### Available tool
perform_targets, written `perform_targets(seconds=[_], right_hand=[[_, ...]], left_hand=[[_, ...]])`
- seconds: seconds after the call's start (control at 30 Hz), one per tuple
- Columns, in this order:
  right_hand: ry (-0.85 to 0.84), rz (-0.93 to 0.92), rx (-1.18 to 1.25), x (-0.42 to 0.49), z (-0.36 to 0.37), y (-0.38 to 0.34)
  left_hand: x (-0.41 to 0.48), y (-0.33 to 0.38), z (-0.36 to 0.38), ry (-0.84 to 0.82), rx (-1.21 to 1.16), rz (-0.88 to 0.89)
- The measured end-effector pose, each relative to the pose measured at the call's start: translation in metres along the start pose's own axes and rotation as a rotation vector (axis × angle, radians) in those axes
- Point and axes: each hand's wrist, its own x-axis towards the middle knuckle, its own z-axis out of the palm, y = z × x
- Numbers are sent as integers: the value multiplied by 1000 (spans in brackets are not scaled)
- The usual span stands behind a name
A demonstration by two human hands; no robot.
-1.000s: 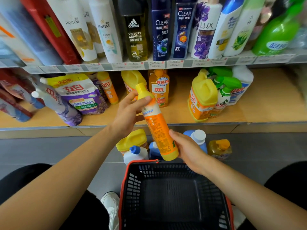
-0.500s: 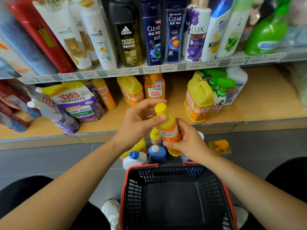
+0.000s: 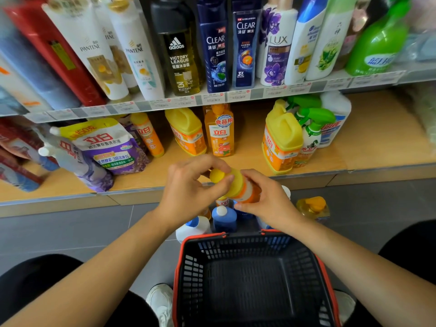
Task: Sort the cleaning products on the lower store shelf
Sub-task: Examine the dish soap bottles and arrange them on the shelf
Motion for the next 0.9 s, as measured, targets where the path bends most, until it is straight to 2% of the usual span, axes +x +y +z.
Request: perform_targets(seconds=[0.17,0.23,0.3,0.37,0.43,0.73,0.9], right_hand=[[152,-78,-190,-5,2,-4],[211,-114,-238,-7,2,-6],[246,-133,-285,-8,1,-8],[269,-129,-317,-9,-1,-9],[290,-136,-343,-9,-2,-10],[361,-207,-530,-7,-4,-8],[315,-166,-442,-6,-7,-7]], left_hand=[[-2,5,2,122,36,-87],[-2,5,2,130,51,-115],[-2,3,0,107,-31,-177],[0,0,-2,47,-149,-250],[-1,-2,-2,7,-164,-258],[-3,-10,-4,26,-183,-318],[-2,-7,-3,-29,-280,-318]])
